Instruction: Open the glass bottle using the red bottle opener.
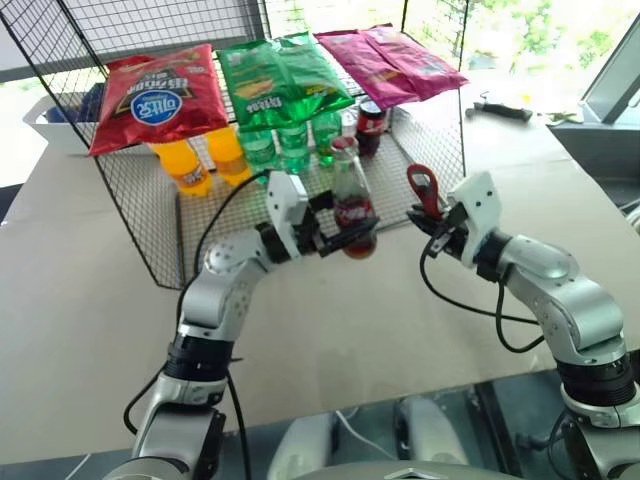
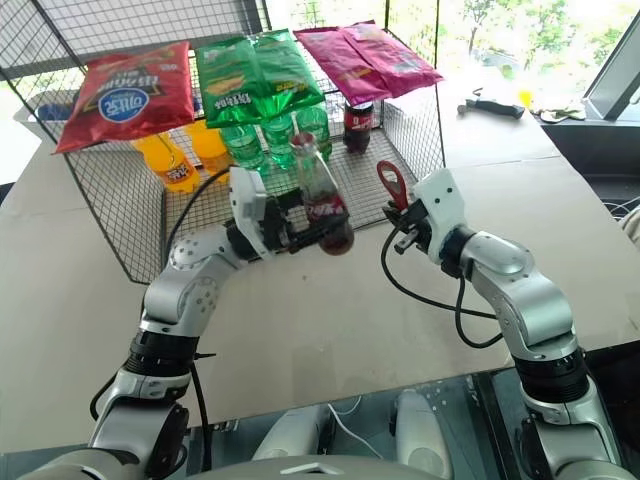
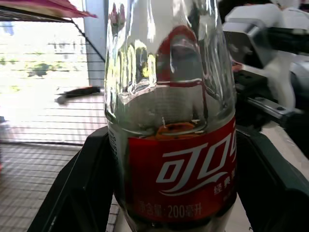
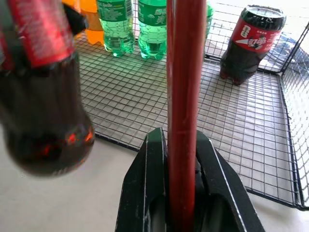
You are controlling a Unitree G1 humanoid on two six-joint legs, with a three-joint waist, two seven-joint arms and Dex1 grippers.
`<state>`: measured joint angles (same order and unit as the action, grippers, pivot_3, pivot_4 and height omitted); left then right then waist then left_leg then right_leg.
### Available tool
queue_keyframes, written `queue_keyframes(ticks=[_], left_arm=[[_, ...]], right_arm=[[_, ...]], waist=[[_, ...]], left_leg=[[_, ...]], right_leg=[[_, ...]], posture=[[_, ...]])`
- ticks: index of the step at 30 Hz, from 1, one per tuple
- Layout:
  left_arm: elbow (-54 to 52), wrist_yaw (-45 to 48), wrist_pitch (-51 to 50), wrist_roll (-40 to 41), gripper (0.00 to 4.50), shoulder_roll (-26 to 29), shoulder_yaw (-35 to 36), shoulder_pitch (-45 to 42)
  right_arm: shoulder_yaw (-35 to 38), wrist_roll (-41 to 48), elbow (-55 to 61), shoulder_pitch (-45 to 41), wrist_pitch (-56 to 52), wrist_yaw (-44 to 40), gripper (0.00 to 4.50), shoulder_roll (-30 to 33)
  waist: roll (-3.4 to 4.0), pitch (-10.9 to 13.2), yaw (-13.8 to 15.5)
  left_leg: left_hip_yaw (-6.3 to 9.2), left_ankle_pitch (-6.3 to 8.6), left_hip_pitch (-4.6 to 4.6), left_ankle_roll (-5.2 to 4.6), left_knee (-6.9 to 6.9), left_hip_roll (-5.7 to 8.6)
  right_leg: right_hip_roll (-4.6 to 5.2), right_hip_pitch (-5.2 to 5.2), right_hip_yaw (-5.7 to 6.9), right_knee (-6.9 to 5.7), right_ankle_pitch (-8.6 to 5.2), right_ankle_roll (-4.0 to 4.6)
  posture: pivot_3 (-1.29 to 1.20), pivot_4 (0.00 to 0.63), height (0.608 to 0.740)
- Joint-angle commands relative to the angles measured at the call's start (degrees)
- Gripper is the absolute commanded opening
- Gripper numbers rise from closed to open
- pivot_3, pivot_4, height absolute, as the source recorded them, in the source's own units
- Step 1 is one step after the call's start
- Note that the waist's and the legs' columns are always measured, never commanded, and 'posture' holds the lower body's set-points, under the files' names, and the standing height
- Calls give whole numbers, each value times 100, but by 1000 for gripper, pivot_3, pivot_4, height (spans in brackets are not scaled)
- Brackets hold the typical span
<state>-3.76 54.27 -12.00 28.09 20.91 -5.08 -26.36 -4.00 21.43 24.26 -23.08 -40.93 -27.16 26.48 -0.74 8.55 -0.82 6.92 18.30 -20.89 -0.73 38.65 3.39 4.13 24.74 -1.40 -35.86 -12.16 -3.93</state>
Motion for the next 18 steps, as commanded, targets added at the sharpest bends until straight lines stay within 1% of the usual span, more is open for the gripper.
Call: queue_keyframes(ticks=[1,8,17,18], left_arm=[[-3,126,440,-123,2778,-131,-13,15],[272,373,854,-559,2778,-117,-260,299],[307,551,888,-698,2778,-94,-352,542],[288,550,905,-736,3278,-75,-371,556]], right_arm=[[180,5,286,-61,34,47,0,32],[284,15,373,-4,-16,100,0,96],[358,-43,277,-74,37,109,0,176],[361,-45,275,-74,37,104,0,175]], waist=[[0,0,-5],[0,0,2],[0,0,11],[0,0,10]], left_leg=[[-1,0,0,0,0,0],[-2,0,3,0,5,-1],[-1,0,2,0,5,0],[-1,0,2,0,5,-1]], right_leg=[[0,0,0,0,0,0],[-1,-1,-3,-6,1,0],[1,-1,-3,-6,0,0],[1,-1,-3,-7,0,0]], posture=[[0,150,740],[0,150,740],[0,150,740],[0,150,740]])
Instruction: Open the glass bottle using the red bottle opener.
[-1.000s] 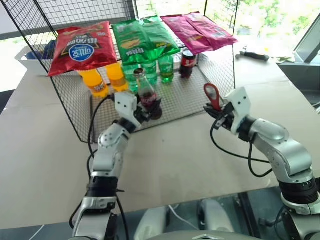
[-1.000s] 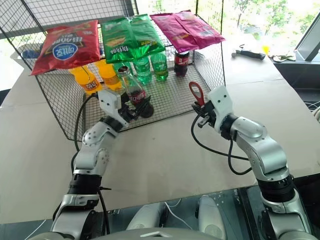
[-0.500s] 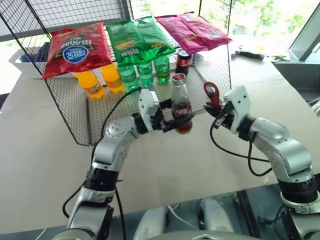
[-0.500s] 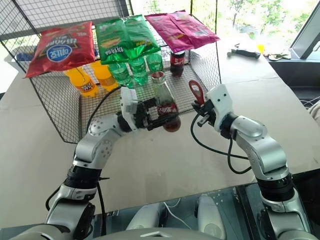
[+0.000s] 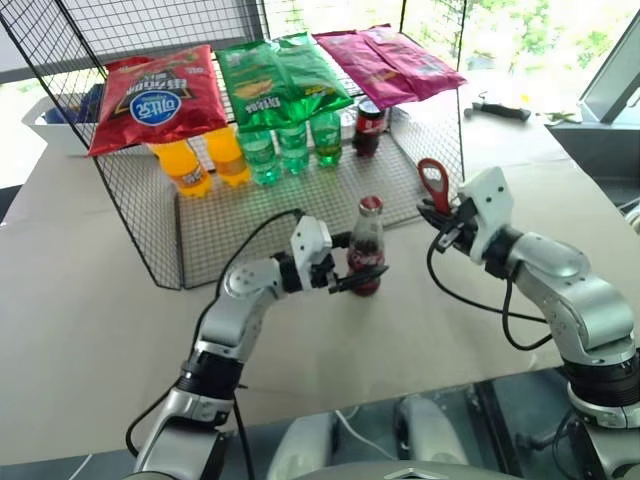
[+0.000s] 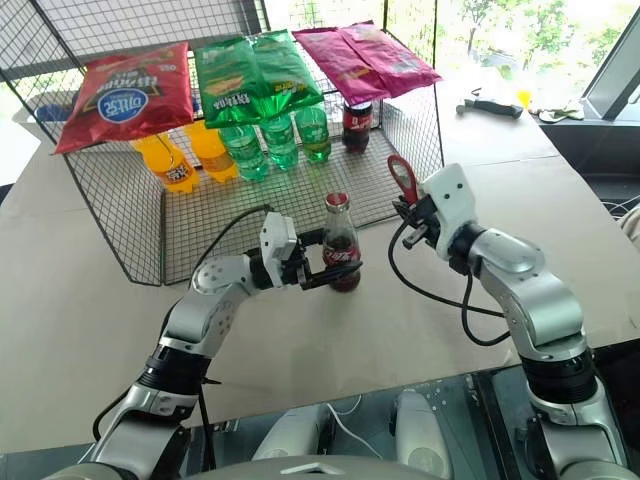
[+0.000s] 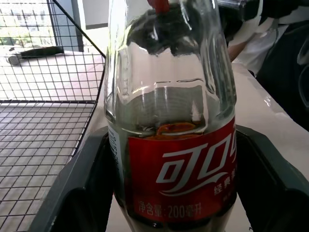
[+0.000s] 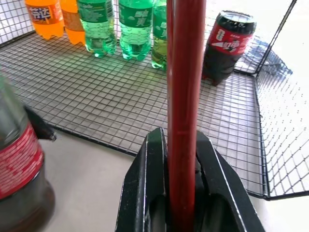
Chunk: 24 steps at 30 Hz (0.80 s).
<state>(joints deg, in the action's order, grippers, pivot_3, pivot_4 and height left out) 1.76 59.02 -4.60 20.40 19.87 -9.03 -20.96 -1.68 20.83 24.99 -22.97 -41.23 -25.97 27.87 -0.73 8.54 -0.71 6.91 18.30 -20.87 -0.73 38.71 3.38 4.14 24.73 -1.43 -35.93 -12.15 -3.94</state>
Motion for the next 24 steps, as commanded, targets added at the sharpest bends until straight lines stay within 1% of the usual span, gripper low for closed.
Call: queue_keyframes(ticks=[1,2,3,8,16,21,24], left_arm=[[-278,71,175,19,3802,34,16,24],[-290,30,202,5,4057,21,30,31],[-296,-10,234,-12,4465,10,47,33],[-459,-25,141,147,4465,35,128,110],[-1009,-258,-317,857,4465,-133,472,-78],[-1203,-292,-729,1151,4465,-128,480,-82],[-1251,-262,-802,1185,4465,-114,447,-35]], right_arm=[[128,14,199,-86,66,-18,0,34],[122,13,193,-88,68,-24,0,31],[116,11,186,-89,69,-26,0,28],[107,10,162,-68,86,-40,0,14],[115,-7,112,-70,104,-45,0,-8],[132,2,112,-34,89,-29,0,-26],[145,10,120,-19,77,-22,0,-27]], waist=[[0,0,-1],[0,0,-1],[0,-1,-1],[0,-1,-1],[-1,-2,7],[-1,-3,-5],[-1,-3,-7]], left_leg=[[0,0,0,0,0,0],[0,0,0,0,0,0],[-1,0,0,0,1,-1],[-1,0,1,0,5,0],[0,0,0,0,12,-10],[-1,0,1,0,16,-9],[-1,0,1,0,17,-8]], right_leg=[[0,0,0,-1,0,0],[0,0,0,-1,0,0],[0,0,0,-1,0,0],[1,-1,-1,-3,0,0],[1,-3,-1,-6,1,-1],[0,-5,-2,-9,1,-2],[-2,-4,-2,-10,1,-2]], posture=[[0,150,740],[0,150,740],[0,150,740],[0,150,740],[0,150,740],[0,150,740],[0,150,740]])
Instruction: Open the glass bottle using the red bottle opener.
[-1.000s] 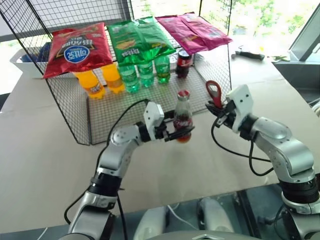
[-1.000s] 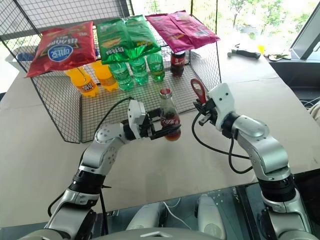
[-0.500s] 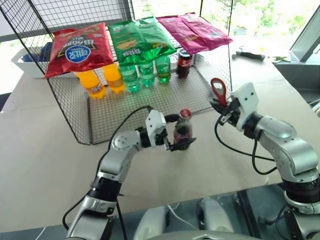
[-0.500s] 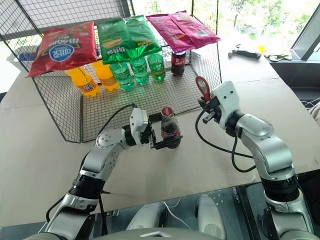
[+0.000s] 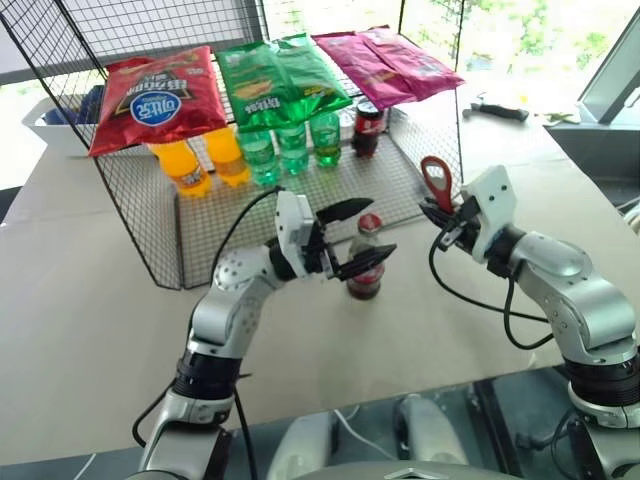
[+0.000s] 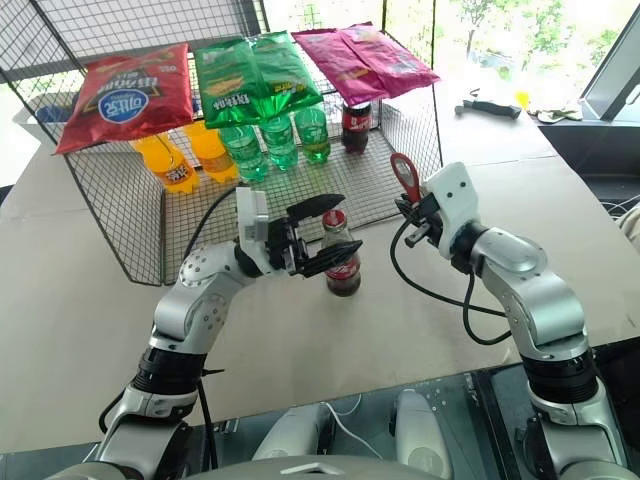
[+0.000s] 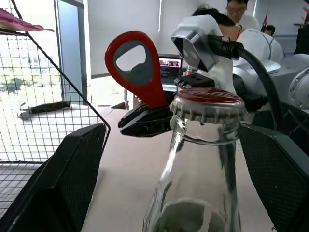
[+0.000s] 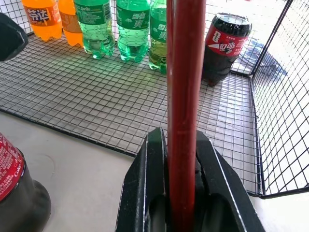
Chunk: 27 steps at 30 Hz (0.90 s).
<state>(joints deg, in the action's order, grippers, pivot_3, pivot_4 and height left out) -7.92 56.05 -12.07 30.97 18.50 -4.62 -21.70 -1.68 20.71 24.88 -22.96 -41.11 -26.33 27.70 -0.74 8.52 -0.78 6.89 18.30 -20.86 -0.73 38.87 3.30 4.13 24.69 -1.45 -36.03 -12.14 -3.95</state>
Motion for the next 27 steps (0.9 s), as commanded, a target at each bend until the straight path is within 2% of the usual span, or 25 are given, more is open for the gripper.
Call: queue_keyframes(ticks=[1,11,13,15,17,19,24,27], left_arm=[[-302,54,-71,128,4465,31,-12,56],[-113,208,255,-270,4465,118,-180,72],[-67,206,301,-280,3933,100,-169,89],[-34,200,342,-300,3198,95,-166,101],[3,195,382,-327,2102,103,-172,110],[57,168,435,-406,1559,127,-194,116],[153,136,544,-525,1519,161,-234,136],[226,162,633,-588,1519,187,-281,162]], right_arm=[[148,24,138,-13,62,16,0,-8],[162,32,146,-17,56,20,0,-2],[163,29,144,-20,62,21,0,-2],[152,22,147,-31,65,22,0,-2],[112,0,166,-52,68,25,0,0],[40,-52,207,-83,93,49,0,-13],[-393,-682,339,-77,681,219,0,-33],[-1101,-2056,148,117,2176,546,0,173]], waist=[[0,0,1],[0,0,4],[0,0,5],[0,0,5],[-1,0,5],[2,-12,12],[1,-13,6],[0,-15,10]], left_leg=[[0,0,0,0,1,0],[-1,0,0,0,3,4],[-1,0,0,0,3,6],[-1,0,0,0,3,6],[-1,0,0,0,3,6],[0,0,2,0,4,2],[-2,0,9,0,15,6],[-5,0,12,0,23,11]], right_leg=[[0,0,0,0,0,0],[0,0,0,-1,0,0],[0,0,0,-1,0,0],[1,0,-1,-1,0,0],[1,0,0,-1,0,0],[1,-4,0,-1,0,0],[0,-10,-2,-10,2,-1],[-1,-10,-3,-20,2,-1]], posture=[[0,150,740],[0,150,740],[0,150,740],[0,150,740],[0,150,740],[0,150,740],[0,150,740],[0,150,740]])
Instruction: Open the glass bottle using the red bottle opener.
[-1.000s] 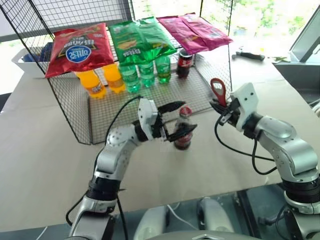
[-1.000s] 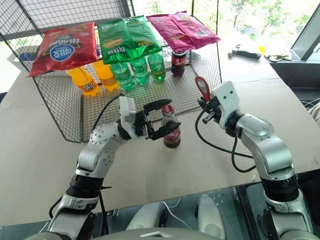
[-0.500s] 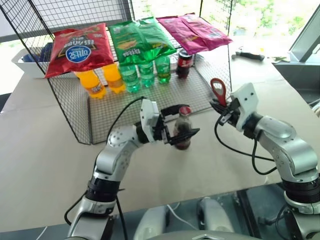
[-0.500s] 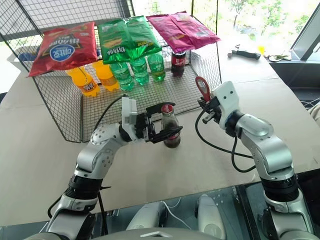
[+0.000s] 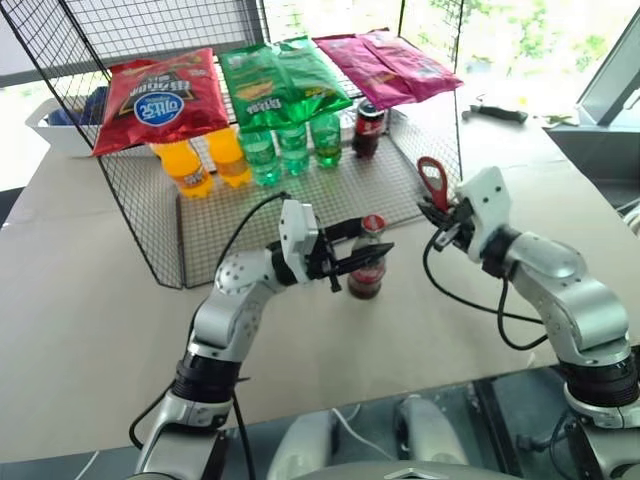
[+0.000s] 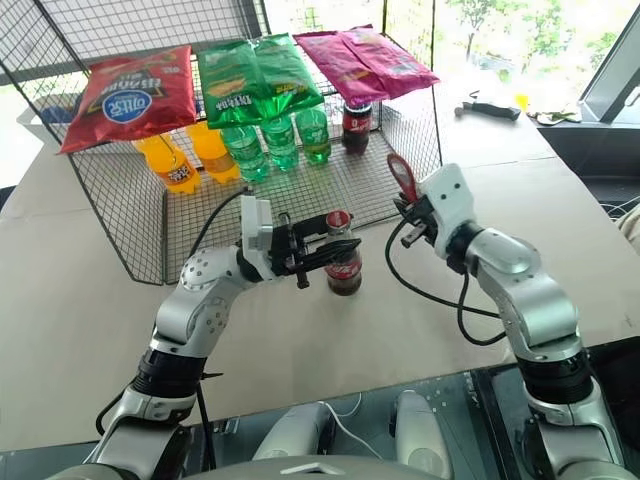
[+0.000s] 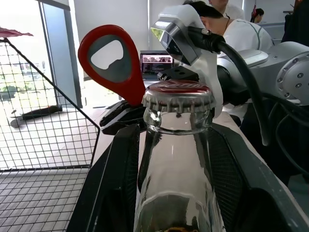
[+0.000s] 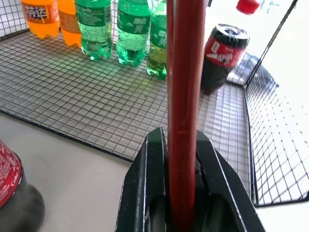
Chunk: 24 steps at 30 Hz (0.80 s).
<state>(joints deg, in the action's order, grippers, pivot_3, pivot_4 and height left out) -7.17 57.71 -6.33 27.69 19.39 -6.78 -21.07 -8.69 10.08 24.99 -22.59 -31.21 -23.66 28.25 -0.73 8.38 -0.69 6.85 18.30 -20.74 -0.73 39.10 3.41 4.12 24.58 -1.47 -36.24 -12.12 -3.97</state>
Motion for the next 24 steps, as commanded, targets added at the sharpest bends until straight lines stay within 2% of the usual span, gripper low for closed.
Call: queue_keyframes(ticks=[1,5,11,16,19,24], left_arm=[[161,-15,65,-260,1519,93,-70,101],[190,-40,82,-248,1519,87,-65,84],[293,-78,94,-245,1519,111,-2,8],[334,-145,95,-246,1519,113,32,-10],[370,-167,85,-260,1519,132,35,-20],[431,-178,61,-291,1519,158,20,-36]], right_arm=[[-511,-1274,45,113,1506,378,0,131],[-710,-2172,-338,157,2589,710,0,172],[-876,-3059,-780,470,3883,985,0,233],[-991,-3347,-944,715,4252,975,0,95],[-1039,-3496,-1058,682,4323,999,0,-50],[-1143,-3770,-1128,560,4254,966,0,-330]], waist=[[-4,-5,1],[-5,-7,-3],[-7,-11,-2],[-6,-12,-2],[-4,-10,-4],[-5,-11,-10]], left_leg=[[0,0,1,0,1,1],[-6,0,9,0,9,2],[-5,0,15,1,11,2],[-12,0,27,0,11,2],[-12,1,95,-2,-5,-2],[-13,0,102,-1,-4,-4]], right_leg=[[0,-1,0,-1,0,0],[-1,-8,-4,-5,1,-2],[-2,-13,-4,-5,2,-2],[-2,-23,-11,-7,3,-2],[-8,-94,-10,6,1,-2],[-11,-102,-11,8,1,-2]], posture=[[0,150,740],[0,150,740],[0,150,740],[0,150,740],[0,150,740],[0,150,740]])
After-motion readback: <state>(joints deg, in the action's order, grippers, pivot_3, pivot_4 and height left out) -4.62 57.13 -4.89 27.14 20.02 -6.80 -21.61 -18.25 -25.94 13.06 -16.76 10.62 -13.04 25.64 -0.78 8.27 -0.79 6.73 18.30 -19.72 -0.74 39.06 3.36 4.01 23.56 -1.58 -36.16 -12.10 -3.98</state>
